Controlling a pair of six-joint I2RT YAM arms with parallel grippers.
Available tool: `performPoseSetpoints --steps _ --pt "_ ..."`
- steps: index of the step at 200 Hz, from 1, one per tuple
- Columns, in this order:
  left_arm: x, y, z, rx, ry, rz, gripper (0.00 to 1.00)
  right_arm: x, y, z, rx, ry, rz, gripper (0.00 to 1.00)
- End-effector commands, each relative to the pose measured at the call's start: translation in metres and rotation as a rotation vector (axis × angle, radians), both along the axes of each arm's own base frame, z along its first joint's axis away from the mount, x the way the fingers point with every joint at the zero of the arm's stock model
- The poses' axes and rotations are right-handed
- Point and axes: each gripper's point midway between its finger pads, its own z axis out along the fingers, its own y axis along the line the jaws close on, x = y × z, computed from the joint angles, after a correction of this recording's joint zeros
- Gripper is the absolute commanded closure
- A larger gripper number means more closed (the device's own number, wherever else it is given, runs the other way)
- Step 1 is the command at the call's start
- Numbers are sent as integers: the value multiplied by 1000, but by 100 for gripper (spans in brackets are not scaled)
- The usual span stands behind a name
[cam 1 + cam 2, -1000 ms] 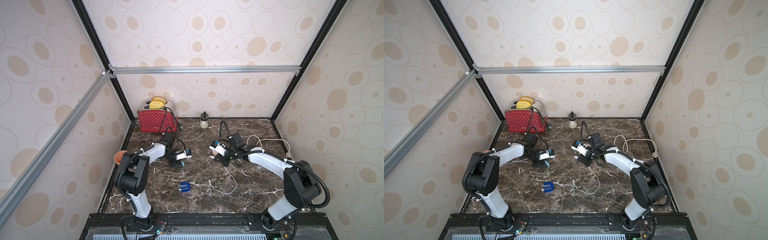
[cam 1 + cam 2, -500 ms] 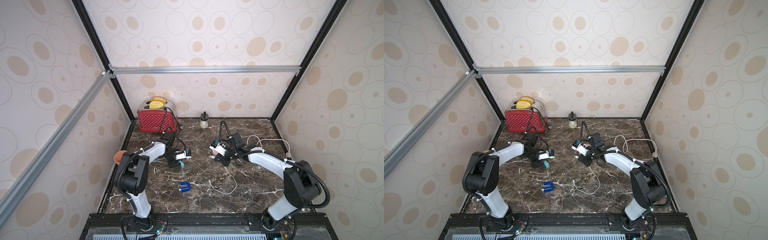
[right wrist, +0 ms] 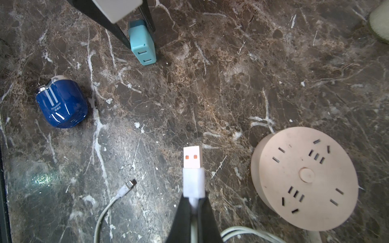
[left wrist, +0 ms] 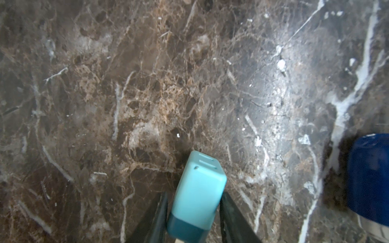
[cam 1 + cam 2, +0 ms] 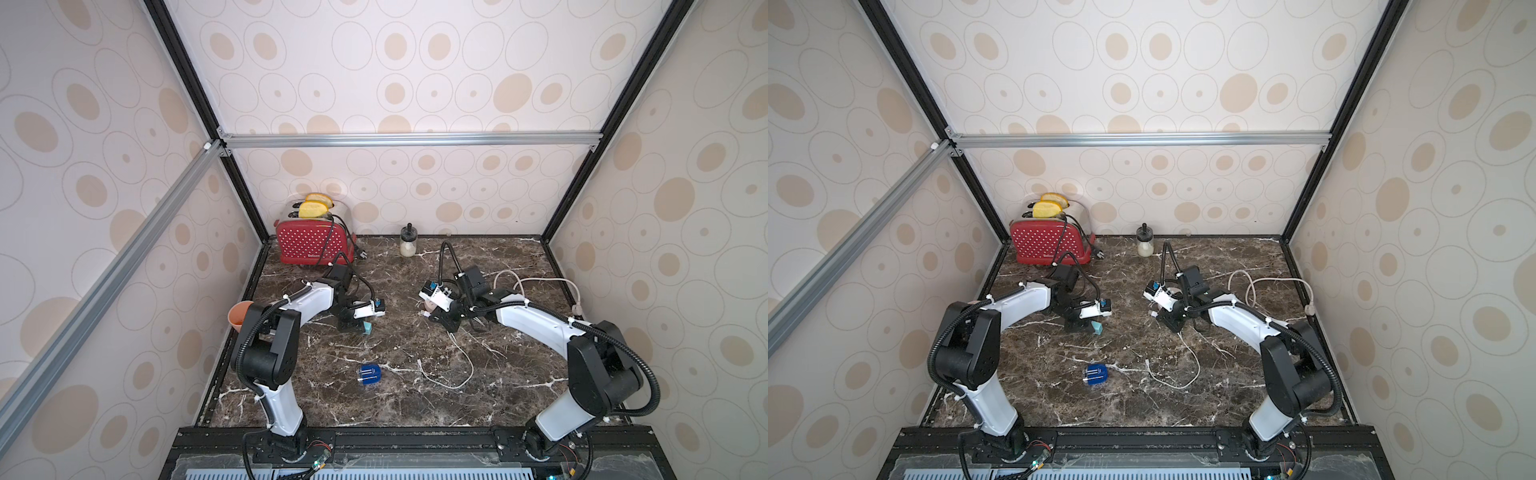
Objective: Charge the electric shaver
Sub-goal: Pick up the plug from the center of the board.
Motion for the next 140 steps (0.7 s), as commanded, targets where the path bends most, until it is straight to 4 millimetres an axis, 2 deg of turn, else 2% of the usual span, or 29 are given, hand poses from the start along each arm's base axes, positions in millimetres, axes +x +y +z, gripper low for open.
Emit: performPoseSetpoints --steps 1,16,45,66,100,140 --pt "-10 -12 2 -14 28 -15 67 -2 0 10 8 -21 19 100" --pt "-9 -19 7 -36 31 -7 75 -2 0 11 9 -24 19 100" --pt "-2 -34 16 -93 4 11 78 -3 -6 11 3 -27 1 100" --pt "-1 -45 20 -119 -3 33 78 -3 -16 10 -5 -23 -22 100" --pt "-5 -54 14 -44 -15 64 73 -4 -27 9 -10 -17 -55 100" --pt "-4 -69 28 -103 12 170 69 -8 -29 7 0 -1 -61 100"
